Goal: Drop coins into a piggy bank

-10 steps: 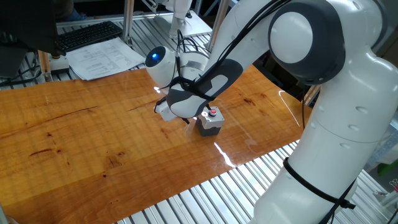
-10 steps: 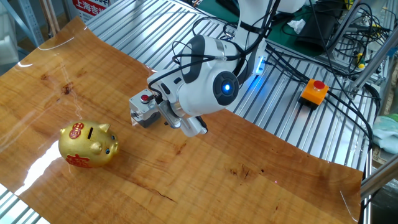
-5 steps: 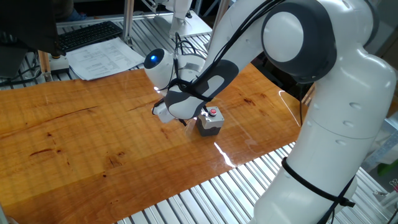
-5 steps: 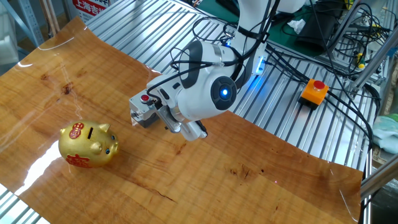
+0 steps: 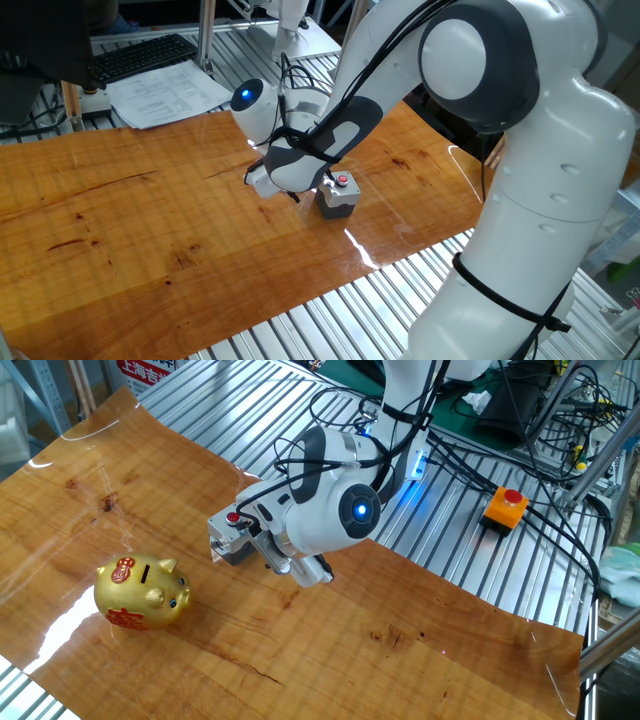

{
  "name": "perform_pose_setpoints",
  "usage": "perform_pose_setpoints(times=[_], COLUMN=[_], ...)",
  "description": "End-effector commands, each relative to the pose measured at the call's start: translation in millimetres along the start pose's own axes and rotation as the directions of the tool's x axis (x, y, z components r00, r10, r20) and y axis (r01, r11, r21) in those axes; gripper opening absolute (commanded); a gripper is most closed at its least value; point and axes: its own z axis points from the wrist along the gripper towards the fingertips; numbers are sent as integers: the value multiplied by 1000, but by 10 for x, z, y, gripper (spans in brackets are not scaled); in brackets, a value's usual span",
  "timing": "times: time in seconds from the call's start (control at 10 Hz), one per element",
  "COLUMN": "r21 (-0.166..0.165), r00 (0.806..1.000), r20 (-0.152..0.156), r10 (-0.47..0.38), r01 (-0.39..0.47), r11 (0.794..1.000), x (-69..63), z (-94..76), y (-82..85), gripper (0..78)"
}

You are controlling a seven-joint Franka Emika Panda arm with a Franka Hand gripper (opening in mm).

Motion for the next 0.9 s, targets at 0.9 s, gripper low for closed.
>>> perform_pose_setpoints(times=[0.9], r21=[-8], r00=[1000], r20=[-3], r10=[10], r01=[-10], r11=[1000], x=[25], z=[57], y=[34], gripper=[775])
